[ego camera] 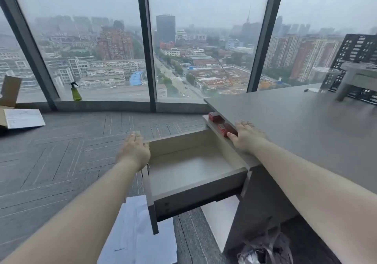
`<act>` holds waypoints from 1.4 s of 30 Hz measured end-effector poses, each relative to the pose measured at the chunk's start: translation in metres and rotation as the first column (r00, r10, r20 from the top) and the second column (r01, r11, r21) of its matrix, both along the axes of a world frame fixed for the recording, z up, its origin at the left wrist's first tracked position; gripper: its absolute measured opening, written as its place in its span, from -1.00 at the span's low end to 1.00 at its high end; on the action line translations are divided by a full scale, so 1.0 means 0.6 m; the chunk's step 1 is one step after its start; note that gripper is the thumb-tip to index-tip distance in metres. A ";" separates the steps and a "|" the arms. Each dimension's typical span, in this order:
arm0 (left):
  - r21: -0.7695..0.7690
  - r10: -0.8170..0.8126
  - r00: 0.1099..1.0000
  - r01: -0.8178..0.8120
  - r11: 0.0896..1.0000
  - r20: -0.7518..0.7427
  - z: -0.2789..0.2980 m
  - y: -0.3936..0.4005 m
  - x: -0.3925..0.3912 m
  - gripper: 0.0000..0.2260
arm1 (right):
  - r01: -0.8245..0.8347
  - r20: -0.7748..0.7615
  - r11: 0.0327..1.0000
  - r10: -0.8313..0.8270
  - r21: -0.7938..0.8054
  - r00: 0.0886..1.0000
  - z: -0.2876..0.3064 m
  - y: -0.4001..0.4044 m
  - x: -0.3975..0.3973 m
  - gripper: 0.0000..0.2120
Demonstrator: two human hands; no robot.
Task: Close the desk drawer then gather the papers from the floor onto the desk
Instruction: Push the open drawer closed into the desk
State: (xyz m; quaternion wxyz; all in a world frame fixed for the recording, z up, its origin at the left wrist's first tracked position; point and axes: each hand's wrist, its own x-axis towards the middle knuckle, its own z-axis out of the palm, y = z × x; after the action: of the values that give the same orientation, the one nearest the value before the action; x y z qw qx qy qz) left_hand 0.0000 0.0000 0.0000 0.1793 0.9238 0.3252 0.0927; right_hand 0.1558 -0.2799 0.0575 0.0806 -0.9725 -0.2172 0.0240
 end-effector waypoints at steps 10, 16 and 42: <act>-0.497 0.183 0.976 -0.101 0.862 0.120 -0.070 -0.015 -0.011 -0.60 | 0.078 -0.020 0.992 -0.081 -0.095 0.997 -0.013 0.022 0.019 -0.34; -0.636 0.202 0.963 -0.045 0.770 0.176 -0.095 -0.009 0.005 -0.66 | 0.043 0.003 0.992 -0.043 -0.119 0.999 -0.015 0.046 0.049 -0.36; -0.787 -0.108 0.942 0.325 0.524 0.317 -0.088 -0.216 0.265 -0.61 | -0.149 -0.103 0.987 0.156 0.067 0.982 -0.009 0.034 0.128 -0.47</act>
State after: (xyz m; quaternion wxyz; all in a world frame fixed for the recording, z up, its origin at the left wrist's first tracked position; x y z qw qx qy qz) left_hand 0.1588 -0.1294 -0.0529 0.6399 0.7449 0.1888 0.0104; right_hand 0.2325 -0.2593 0.0522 0.1188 -0.9475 -0.2870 0.0761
